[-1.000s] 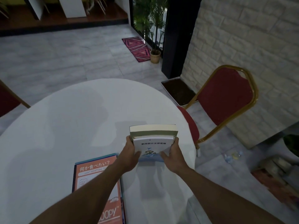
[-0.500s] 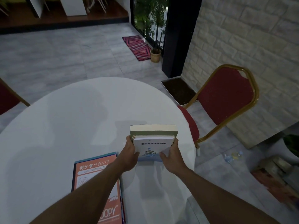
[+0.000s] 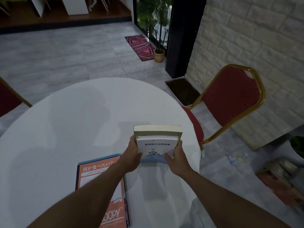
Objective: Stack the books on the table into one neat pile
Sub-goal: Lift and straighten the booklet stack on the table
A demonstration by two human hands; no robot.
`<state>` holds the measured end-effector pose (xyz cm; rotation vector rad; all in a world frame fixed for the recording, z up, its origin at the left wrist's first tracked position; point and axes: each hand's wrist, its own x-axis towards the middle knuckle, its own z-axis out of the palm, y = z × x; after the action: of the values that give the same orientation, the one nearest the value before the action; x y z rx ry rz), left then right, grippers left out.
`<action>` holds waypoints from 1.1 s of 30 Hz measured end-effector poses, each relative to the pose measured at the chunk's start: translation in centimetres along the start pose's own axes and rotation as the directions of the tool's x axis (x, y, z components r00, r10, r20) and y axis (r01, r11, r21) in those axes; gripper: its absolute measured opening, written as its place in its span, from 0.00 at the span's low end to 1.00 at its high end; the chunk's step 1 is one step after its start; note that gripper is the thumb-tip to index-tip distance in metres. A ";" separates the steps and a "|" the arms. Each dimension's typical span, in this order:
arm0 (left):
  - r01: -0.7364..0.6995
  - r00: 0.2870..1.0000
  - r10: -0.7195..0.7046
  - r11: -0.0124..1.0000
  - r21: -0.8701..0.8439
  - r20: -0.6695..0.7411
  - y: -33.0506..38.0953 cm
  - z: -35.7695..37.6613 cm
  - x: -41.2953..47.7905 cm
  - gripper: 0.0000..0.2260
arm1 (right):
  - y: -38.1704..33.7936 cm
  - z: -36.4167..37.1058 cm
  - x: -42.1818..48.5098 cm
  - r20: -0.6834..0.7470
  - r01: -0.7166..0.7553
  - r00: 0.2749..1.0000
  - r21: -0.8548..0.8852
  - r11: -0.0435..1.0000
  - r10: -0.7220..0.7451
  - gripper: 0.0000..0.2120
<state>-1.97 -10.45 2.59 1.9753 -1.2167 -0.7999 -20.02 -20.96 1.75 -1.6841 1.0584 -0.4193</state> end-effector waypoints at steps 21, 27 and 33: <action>0.451 0.878 -0.466 0.882 0.140 0.112 -2.5 4.3 -0.7 0.15 | 4.6 1.4 -0.1 -0.042 -0.413 0.911 -0.140 0.900 0.411 0.23; 0.468 0.864 -0.492 0.864 0.189 0.110 -2.9 5.1 -0.9 0.15 | 5.1 1.9 0.4 -0.026 -0.437 0.895 -0.257 0.862 0.446 0.24; 0.480 0.835 -0.525 0.841 0.250 0.163 -2.9 4.8 -0.3 0.19 | 5.3 2.1 0.7 -0.026 -0.444 0.889 -0.293 0.847 0.458 0.24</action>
<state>-4.39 -10.25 -2.43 2.4779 -0.9207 -1.2340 -20.44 -20.56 -3.95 -1.6146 1.4924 0.0891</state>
